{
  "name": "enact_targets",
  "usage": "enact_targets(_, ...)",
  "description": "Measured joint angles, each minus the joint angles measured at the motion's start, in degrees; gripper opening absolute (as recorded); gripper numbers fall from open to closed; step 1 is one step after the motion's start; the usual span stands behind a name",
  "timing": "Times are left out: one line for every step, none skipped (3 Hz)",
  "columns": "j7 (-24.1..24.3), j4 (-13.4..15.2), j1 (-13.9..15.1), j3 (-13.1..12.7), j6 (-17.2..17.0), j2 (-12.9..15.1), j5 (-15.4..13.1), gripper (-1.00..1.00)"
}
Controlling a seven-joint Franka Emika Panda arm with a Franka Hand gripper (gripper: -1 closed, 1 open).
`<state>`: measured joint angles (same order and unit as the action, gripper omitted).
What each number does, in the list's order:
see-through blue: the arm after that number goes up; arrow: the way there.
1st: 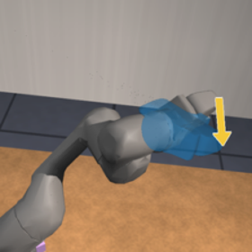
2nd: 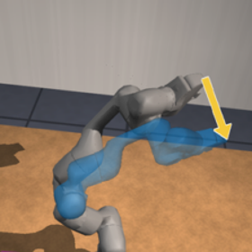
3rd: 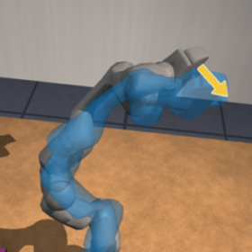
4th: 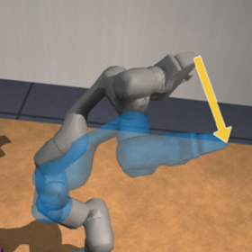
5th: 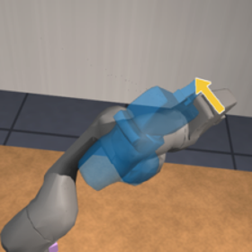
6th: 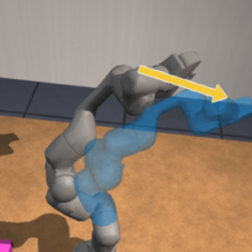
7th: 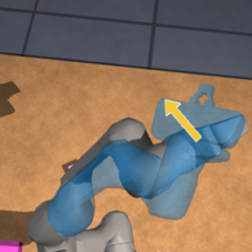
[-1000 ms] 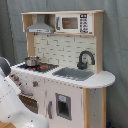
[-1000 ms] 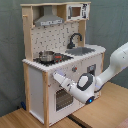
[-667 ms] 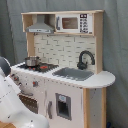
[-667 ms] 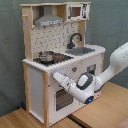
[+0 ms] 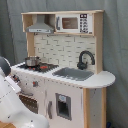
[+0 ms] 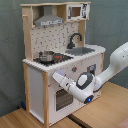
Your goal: Play with the kitchen
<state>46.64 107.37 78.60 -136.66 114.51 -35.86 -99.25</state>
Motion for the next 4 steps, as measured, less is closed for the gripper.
enact_targets(-6.19, 0.02, 0.0, 0.0, 0.0, 0.0, -0.13, -1.0)
enact_targets(-12.07, 0.08, 0.0, 0.0, 0.0, 0.0, -0.41, -1.0)
enact_targets(-18.85, 0.18, 0.0, 0.01, -0.06, -0.01, -0.85, -1.0)
enact_targets(-25.04, 0.29, 0.0, 0.01, -0.25, -0.1, -1.42, -1.0)
